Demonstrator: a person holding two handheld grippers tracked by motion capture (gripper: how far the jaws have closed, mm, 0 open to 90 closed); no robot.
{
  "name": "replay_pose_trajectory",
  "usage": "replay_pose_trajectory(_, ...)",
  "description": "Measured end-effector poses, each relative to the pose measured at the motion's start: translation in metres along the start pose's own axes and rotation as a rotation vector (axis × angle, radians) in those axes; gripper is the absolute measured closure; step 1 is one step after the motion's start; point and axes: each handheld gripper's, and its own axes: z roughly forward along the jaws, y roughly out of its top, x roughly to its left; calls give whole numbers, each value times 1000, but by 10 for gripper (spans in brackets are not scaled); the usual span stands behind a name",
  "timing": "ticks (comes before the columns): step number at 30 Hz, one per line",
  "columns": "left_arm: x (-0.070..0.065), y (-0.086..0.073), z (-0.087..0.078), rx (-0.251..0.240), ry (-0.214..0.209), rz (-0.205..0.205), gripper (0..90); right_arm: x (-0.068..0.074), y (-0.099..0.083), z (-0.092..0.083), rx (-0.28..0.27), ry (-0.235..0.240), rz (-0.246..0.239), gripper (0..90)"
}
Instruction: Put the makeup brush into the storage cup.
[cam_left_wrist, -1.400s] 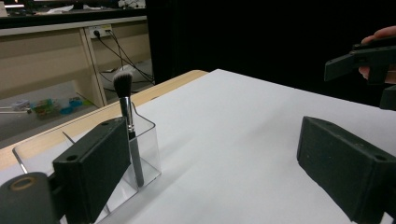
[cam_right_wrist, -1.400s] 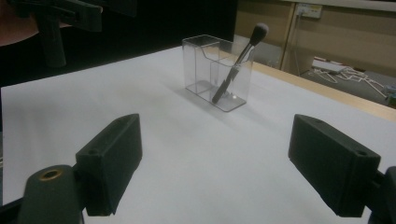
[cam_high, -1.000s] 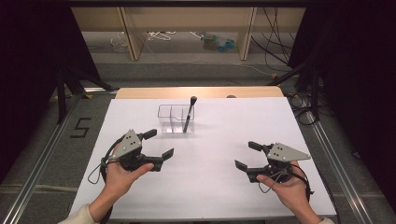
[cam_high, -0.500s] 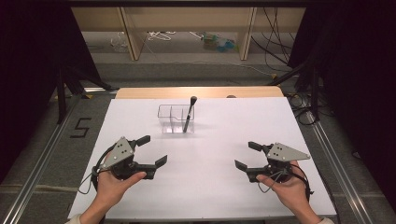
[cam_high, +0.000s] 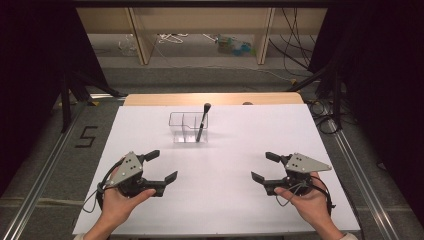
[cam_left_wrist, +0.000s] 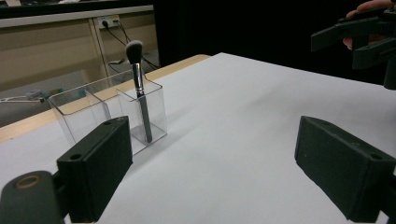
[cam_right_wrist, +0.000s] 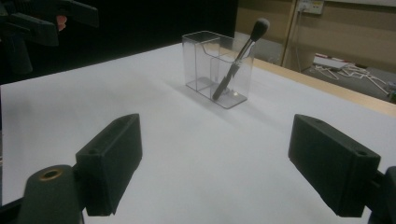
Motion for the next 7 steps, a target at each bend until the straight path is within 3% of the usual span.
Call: replay_pose_trajectory(7,0,-1,1,9,-2,15,114,0,0,1,2,-1,2,182)
